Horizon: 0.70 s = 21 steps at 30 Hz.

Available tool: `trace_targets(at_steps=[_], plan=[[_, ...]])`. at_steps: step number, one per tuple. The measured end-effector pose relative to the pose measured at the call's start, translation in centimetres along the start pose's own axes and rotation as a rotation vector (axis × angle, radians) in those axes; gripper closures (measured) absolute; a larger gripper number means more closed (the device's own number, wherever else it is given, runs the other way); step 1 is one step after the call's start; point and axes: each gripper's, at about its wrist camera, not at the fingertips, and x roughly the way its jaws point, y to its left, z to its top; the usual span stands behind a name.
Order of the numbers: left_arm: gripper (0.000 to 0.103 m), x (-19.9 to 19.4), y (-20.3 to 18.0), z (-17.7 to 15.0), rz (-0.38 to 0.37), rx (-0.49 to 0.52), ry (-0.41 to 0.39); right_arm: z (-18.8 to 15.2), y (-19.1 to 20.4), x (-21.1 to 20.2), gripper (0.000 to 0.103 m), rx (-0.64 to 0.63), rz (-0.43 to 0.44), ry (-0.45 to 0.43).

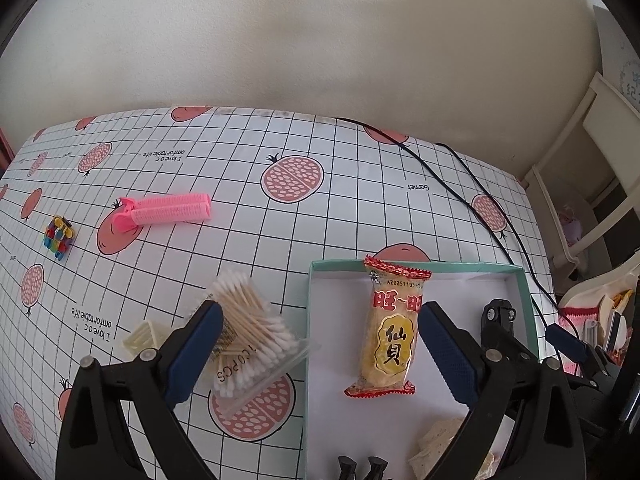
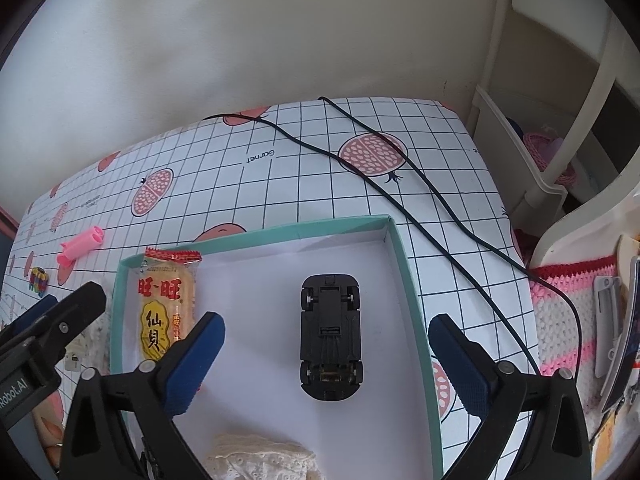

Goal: Organize objects

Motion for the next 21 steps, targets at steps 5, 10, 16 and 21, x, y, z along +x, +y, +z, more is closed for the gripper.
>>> trace_targets(at_steps=[5, 10, 16, 21], plan=[[0.005, -1.8, 2.0, 1.0, -0.013, -0.019, -0.031, 0.5, 0.8, -1.3, 0.0, 0.008, 0.021, -0.033], [0.005, -3.7, 5.8, 2.0, 0.015, -0.058, -0.07, 1.0, 2.8, -2.9, 0.0, 0.004, 0.051, -0.083], [0.005, -5.2, 11.5, 2.7, 0.049, -0.14, -0.092, 1.3, 6.2, -4.2, 0.0, -0.015, 0.096, -0.122], [0.005, -5.9, 16.4, 2.6, 0.081, -0.22, -0.105, 1.2, 9.6, -4.0, 0.0, -0.036, 0.133, -0.124]])
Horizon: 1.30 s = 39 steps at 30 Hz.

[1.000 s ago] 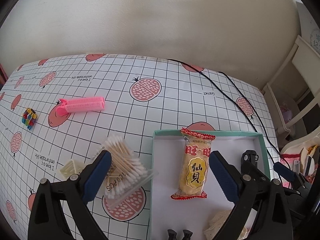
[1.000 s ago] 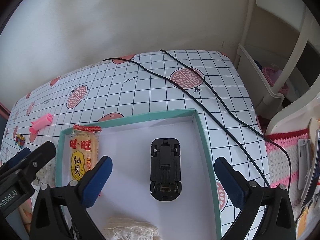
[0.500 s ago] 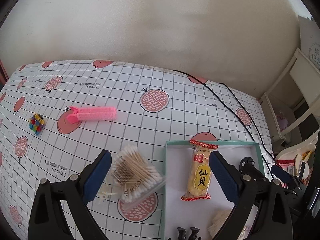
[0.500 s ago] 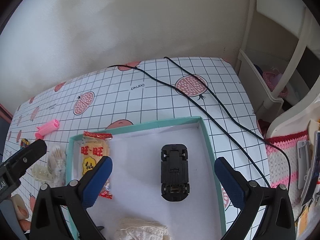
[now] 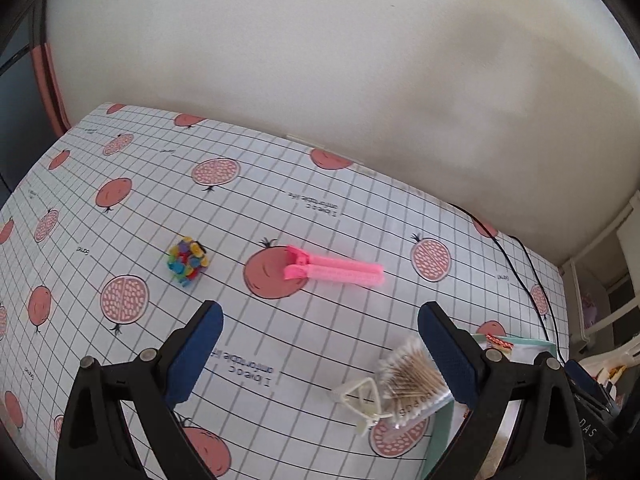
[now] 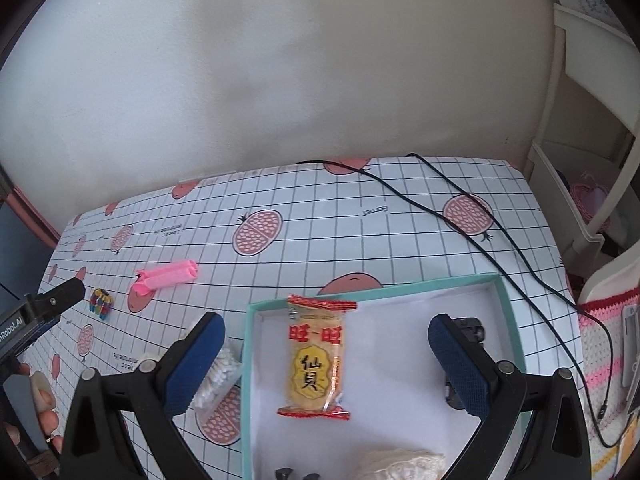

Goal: Organize objects
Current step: 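Lift both open grippers out of the teal box toward the loose toys, then move right gripper over pink hair roller while left gripper approaches colourful blocks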

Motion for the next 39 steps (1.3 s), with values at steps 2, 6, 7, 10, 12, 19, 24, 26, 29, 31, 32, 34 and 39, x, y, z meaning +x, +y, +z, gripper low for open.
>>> trace_targets(at_steps=[2, 6, 7, 10, 12, 19, 24, 26, 29, 31, 32, 34, 39], plan=[[0.005, 0.1, 1.9, 0.3, 0.013, -0.032, -0.001, -0.2, 1.3, 0.5, 0.0, -0.008, 0.016, 0.004], [0.005, 0.7, 5.2, 0.7, 0.048, -0.069, 0.007, -0.5, 4.0, 1.6, 0.0, -0.025, 0.044, 0.019], [0.005, 0.9, 5.9, 0.7, 0.056, -0.076, 0.01, -0.6, 4.6, 1.9, 0.0, -0.03, 0.05, 0.022], [0.005, 1.4, 7.8, 0.9, 0.078, -0.088, 0.02, -0.8, 6.6, 2.6, 0.0, -0.051, 0.066, 0.025], [0.005, 1.7, 8.9, 1.0, 0.084, -0.09, 0.023, -0.9, 7.9, 2.8, 0.0, -0.075, 0.072, 0.019], [0.005, 3.9, 11.8, 1.2, 0.062, -0.156, 0.046, -0.7, 10.9, 4.2, 0.0, -0.144, 0.05, 0.027], [0.005, 5.6, 12.2, 1.3, 0.046, -0.159, 0.058, 0.3, 12.7, 6.4, 0.0, -0.192, 0.059, 0.069], [0.005, 6.4, 12.4, 1.4, 0.039, -0.166, 0.066, 0.6, 13.3, 7.5, 0.0, -0.198, 0.065, 0.094], [0.005, 7.4, 12.5, 1.5, 0.038, -0.163, 0.076, 0.9, 14.3, 9.1, 0.0, -0.218, 0.071, 0.123], [0.005, 8.1, 12.7, 1.5, 0.042, -0.16, 0.078, 1.3, 14.9, 10.1, 0.0, -0.231, 0.068, 0.143], [0.005, 8.4, 12.7, 1.6, 0.043, -0.157, 0.078, 1.4, 15.2, 10.6, 0.0, -0.244, 0.063, 0.151], [0.005, 8.9, 12.8, 1.6, 0.055, -0.151, 0.076, 1.6, 15.9, 11.4, 0.0, -0.273, 0.053, 0.17], [0.005, 10.5, 13.1, 1.5, 0.057, -0.146, 0.099, 2.0, 17.4, 13.6, 0.0, -0.356, 0.018, 0.216]])
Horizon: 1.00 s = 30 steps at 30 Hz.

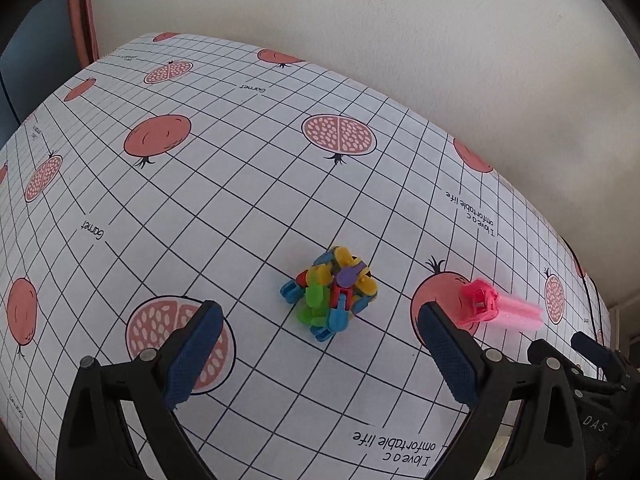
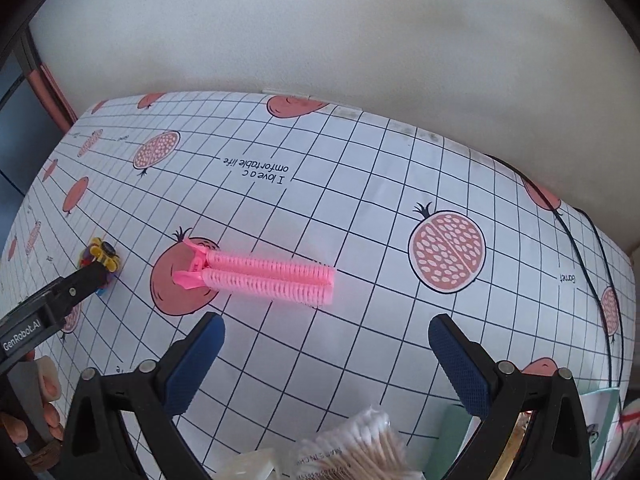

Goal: Organize objects
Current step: 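Move right gripper over pink hair roller while left gripper approaches colourful blocks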

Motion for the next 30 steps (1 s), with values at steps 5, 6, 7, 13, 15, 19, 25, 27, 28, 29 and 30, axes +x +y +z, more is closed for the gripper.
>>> trace_targets(at_steps=[5, 6, 7, 13, 15, 19, 25, 27, 28, 29, 30], plan=[[0.005, 0.5, 0.2, 0.1, 0.017, 0.01, -0.003, 0.6, 1.2, 1.4, 0.0, -0.083, -0.022, 0.028], [0.005, 0.6, 0.2, 0.1, 0.017, 0.009, -0.004, 0.6, 1.3, 1.7, 0.0, -0.092, -0.037, 0.032], [0.005, 0.6, 0.3, 0.2, 0.016, 0.01, -0.005, 0.7, 1.4, 1.9, 0.0, -0.096, -0.046, 0.036], [0.005, 0.9, 0.3, 0.2, 0.021, 0.017, 0.0, 1.2, 1.7, 2.7, 0.0, -0.093, -0.04, 0.04], [0.005, 0.9, 0.3, 0.3, 0.02, 0.014, 0.0, 1.4, 2.2, 3.0, 0.0, -0.107, -0.051, 0.047], [0.005, 0.8, 0.2, 0.3, 0.012, 0.018, -0.002, 1.6, 2.8, 3.4, 0.0, -0.112, -0.066, 0.037], [0.005, 0.7, 0.1, 0.3, -0.001, 0.019, 0.001, 2.4, 3.0, 3.3, 0.0, -0.065, -0.07, 0.012], [0.005, 0.7, 0.2, 0.3, -0.006, 0.017, 0.002, 2.6, 2.8, 3.2, 0.0, -0.037, -0.059, 0.006], [0.005, 0.7, 0.2, 0.3, -0.008, 0.018, 0.001, 2.7, 2.7, 3.1, 0.0, -0.028, -0.04, 0.007], [0.005, 0.7, 0.2, 0.3, -0.012, 0.019, 0.002, 2.7, 2.5, 3.0, 0.0, -0.022, -0.019, 0.006], [0.005, 0.6, 0.3, 0.3, -0.014, 0.017, 0.002, 2.7, 2.4, 2.8, 0.0, -0.02, -0.001, -0.001]])
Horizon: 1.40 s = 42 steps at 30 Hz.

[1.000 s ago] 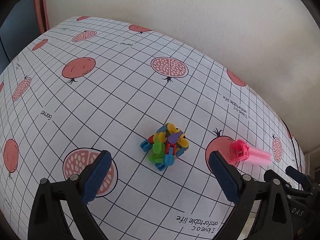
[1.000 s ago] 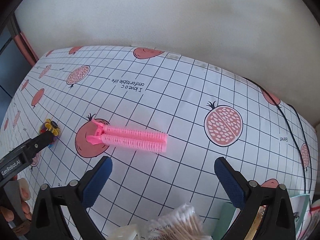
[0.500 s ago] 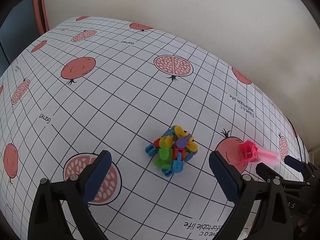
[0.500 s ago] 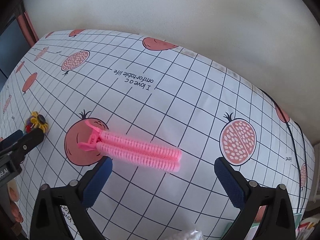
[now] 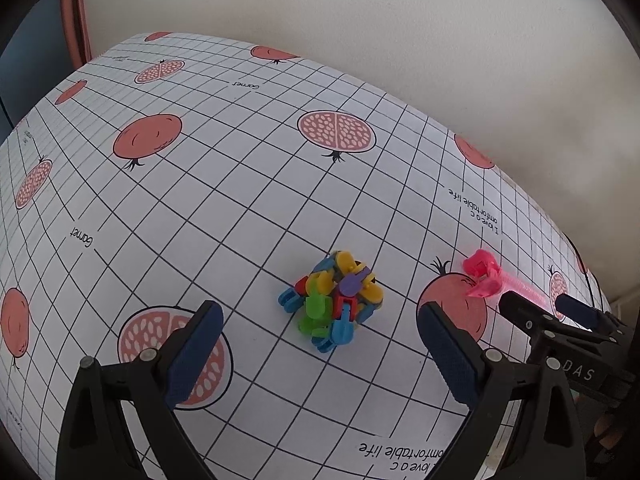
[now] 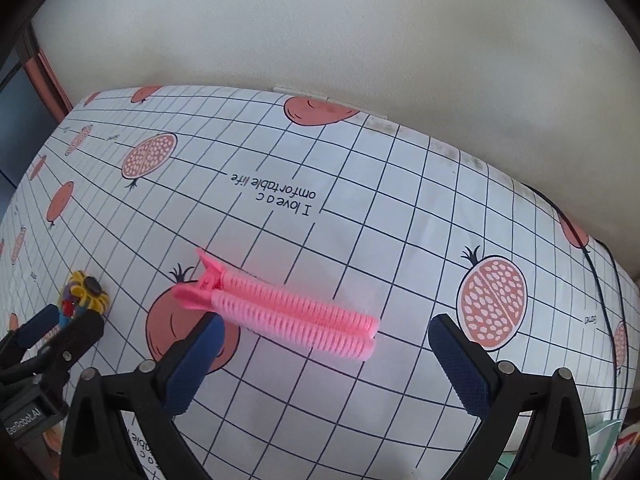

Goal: Organize objects
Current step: 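Move right gripper over pink hair roller while left gripper approaches colourful blocks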

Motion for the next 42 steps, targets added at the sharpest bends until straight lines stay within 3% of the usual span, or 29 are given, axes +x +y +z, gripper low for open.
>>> trace_targets(at_steps=[5, 9, 14, 21, 32, 36, 42], plan=[[0.005, -0.4, 0.0, 0.1, -0.008, -0.005, -0.005, 0.2, -0.6, -0.8, 0.001, 0.023, 0.032, -0.029], [0.005, -0.6, 0.1, 0.1, -0.006, -0.013, -0.01, 0.6, -1.2, -1.8, 0.001, 0.063, -0.008, -0.084], [0.005, -0.3, -0.1, -0.1, -0.007, -0.012, -0.001, 1.4, -3.0, -1.6, 0.001, 0.086, -0.135, -0.097], [0.005, 0.0, -0.3, -0.3, -0.004, -0.007, 0.004, 1.2, -4.6, -0.7, 0.001, 0.065, -0.23, -0.06], [0.005, 0.4, -0.4, -0.5, -0.011, -0.011, 0.017, -0.6, -4.8, -1.1, 0.001, 0.046, -0.108, 0.012], [0.005, 0.3, -0.6, -0.5, -0.016, -0.008, 0.016, -0.9, -4.0, -2.0, 0.001, 0.022, -0.096, -0.008], [0.005, 0.4, 0.0, -0.4, -0.012, -0.037, 0.017, -1.3, -0.8, -2.6, 0.001, -0.126, -0.031, -0.019]])
